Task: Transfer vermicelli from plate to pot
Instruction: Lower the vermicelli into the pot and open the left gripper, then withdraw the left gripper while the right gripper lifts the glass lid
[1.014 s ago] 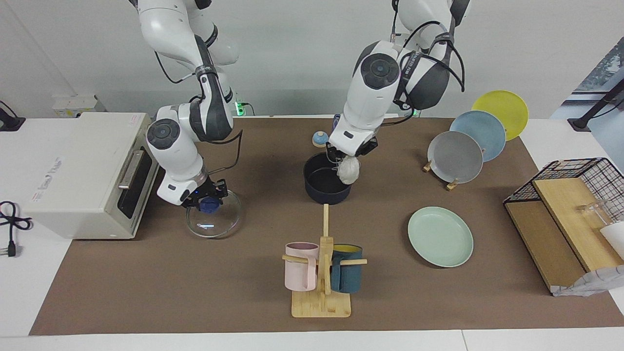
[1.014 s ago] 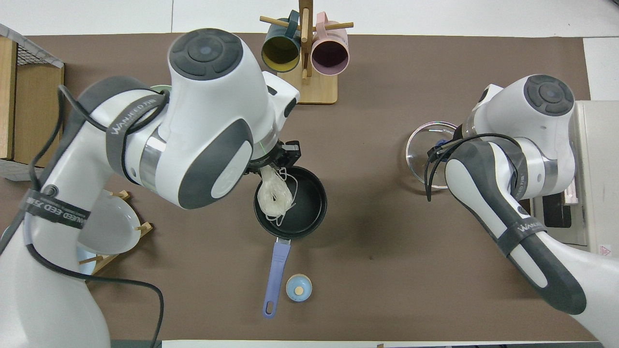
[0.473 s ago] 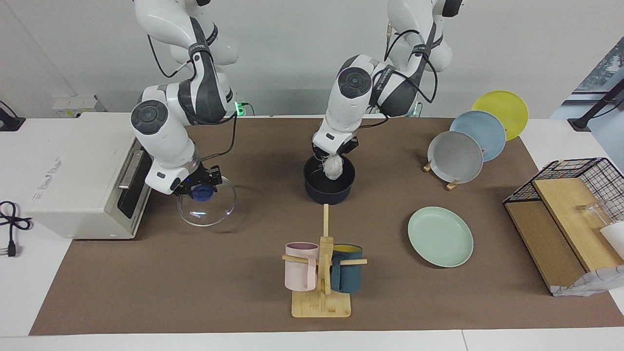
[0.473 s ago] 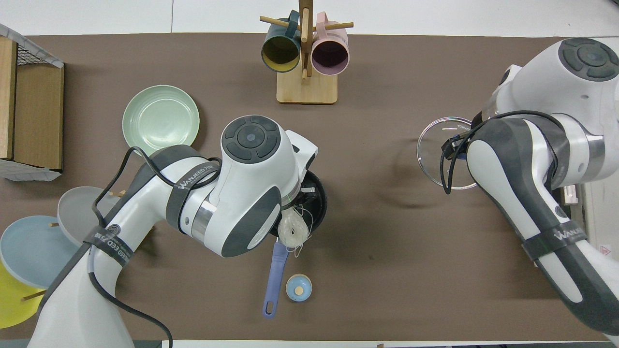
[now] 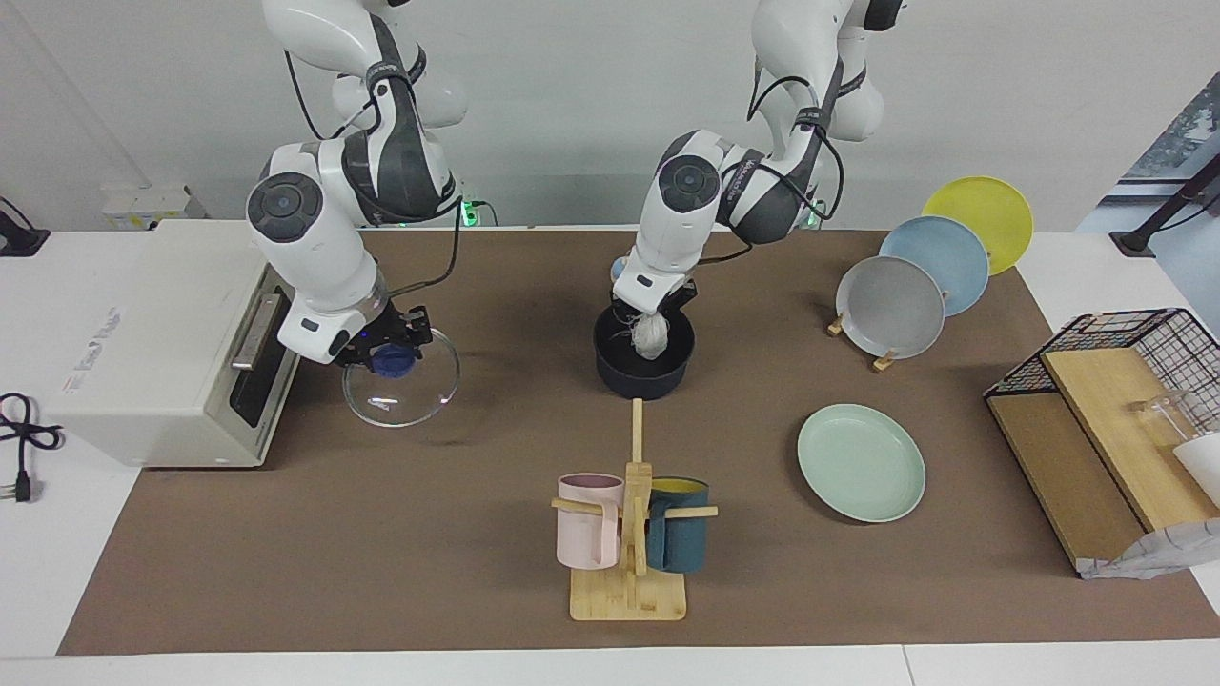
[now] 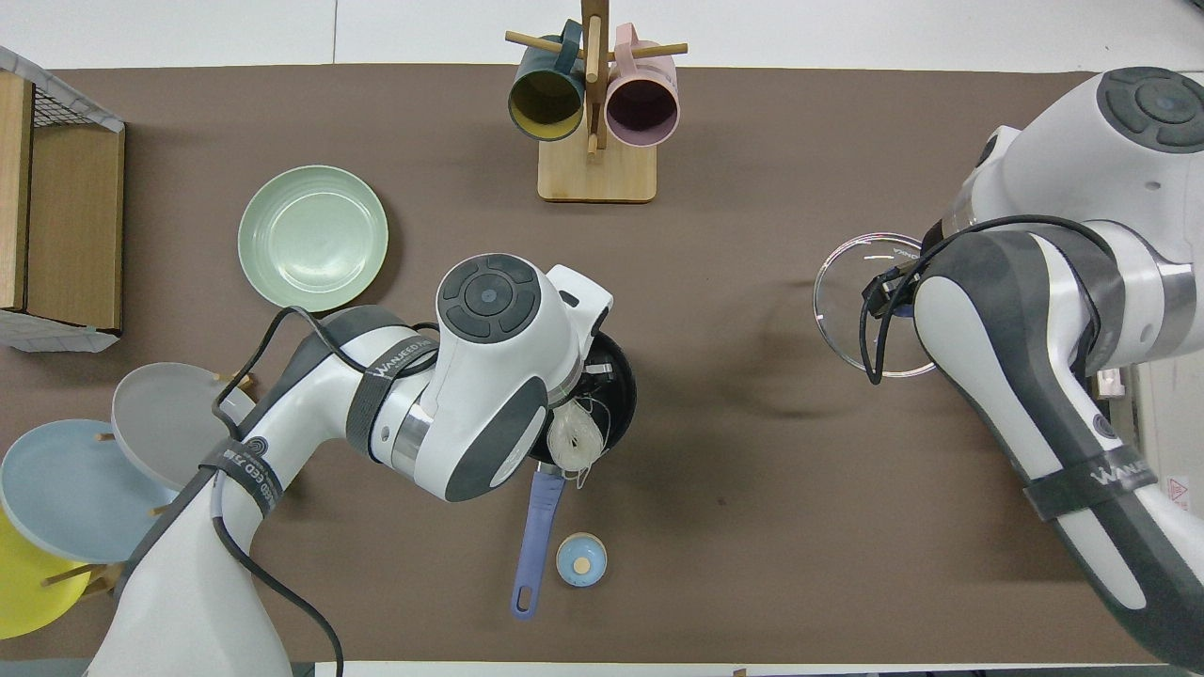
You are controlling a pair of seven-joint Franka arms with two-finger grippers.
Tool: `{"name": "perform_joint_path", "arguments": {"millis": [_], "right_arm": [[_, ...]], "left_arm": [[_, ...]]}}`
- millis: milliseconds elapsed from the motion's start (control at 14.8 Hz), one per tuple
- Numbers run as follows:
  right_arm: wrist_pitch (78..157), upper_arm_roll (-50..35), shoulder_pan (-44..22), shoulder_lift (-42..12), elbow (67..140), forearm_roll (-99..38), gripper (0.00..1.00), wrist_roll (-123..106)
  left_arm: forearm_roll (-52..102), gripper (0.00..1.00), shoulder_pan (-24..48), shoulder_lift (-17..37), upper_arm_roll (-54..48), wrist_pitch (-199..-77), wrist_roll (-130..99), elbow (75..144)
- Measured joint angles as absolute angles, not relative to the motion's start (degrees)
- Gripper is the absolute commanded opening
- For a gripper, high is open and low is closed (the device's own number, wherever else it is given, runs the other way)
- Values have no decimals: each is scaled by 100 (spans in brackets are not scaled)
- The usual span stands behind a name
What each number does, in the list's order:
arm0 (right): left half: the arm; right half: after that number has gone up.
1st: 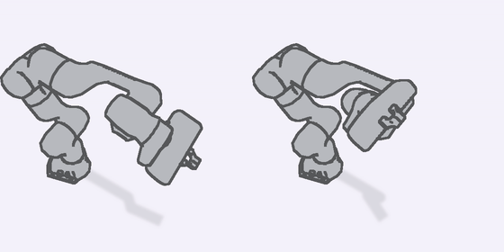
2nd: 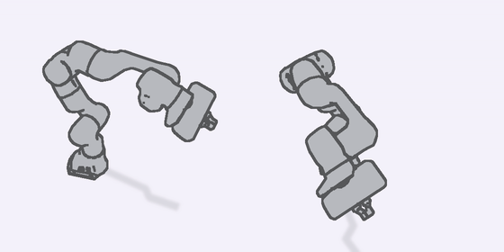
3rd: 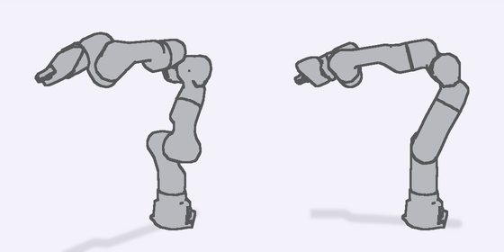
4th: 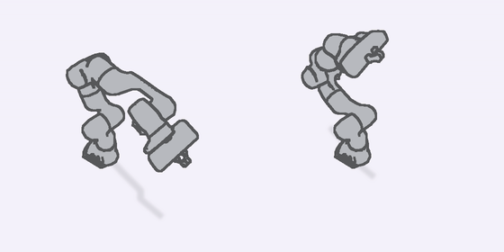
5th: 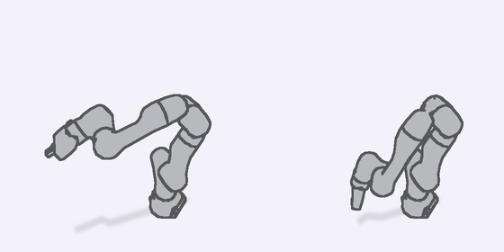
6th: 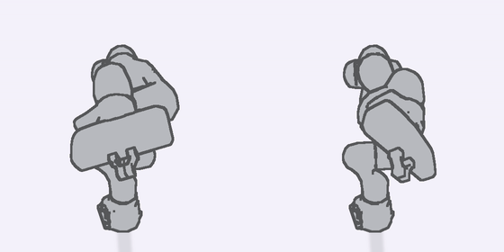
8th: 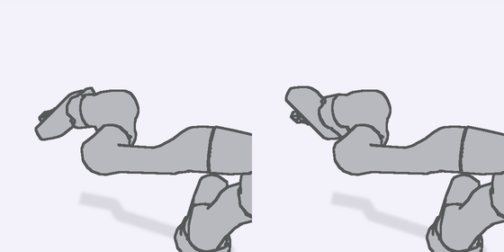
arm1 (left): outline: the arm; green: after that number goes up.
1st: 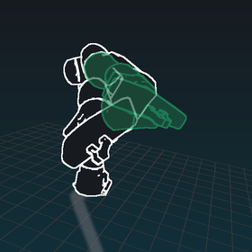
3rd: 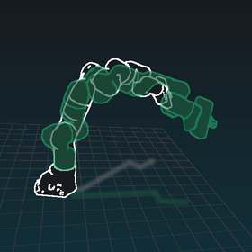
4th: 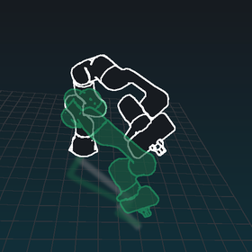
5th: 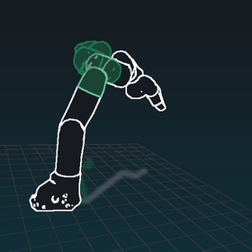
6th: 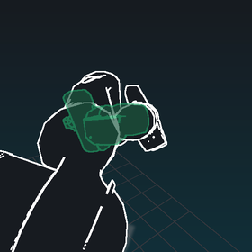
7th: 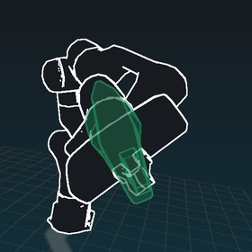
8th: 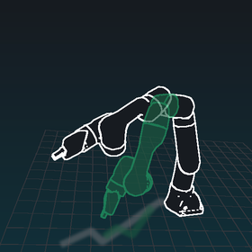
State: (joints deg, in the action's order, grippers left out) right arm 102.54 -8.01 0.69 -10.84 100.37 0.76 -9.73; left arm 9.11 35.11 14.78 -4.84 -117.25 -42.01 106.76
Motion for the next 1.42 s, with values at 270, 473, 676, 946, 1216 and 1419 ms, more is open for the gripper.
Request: {"name": "perform_joint_path", "arguments": {"millis": [270, 473, 676, 946, 1216, 1419], "right_arm": [[10151, -801, 62, -1047, 9993, 76, 0, -958], [10114, -809, 15, -1044, 9963, 76, 0, -934], [10109, -824, -9, -1044, 9960, 76, 0, -886], [10104, -825, -10, -1044, 9940, 76, 0, -879], [10002, -922, -15, -1046, 9900, 76, 0, -663], [9596, -1206, -28, -1083, 9568, 76, 0, -66]], "left_arm": [[912, 0, 3510, 1707, -474, -12066, -4193, 10698], [912, 0, 3508, 1752, -443, -12146, -4159, 10699], [912, 100, 3465, 1751, -385, -12150, -3886, 10698], [904, 100, 3234, 1691, -315, -11894, -3490, 10528], [692, 100, 2700, 1424, -281, -10755, -3386, 9644], [672, 100, 2284, 983, -264, -10408, -3355, 9464]]}}
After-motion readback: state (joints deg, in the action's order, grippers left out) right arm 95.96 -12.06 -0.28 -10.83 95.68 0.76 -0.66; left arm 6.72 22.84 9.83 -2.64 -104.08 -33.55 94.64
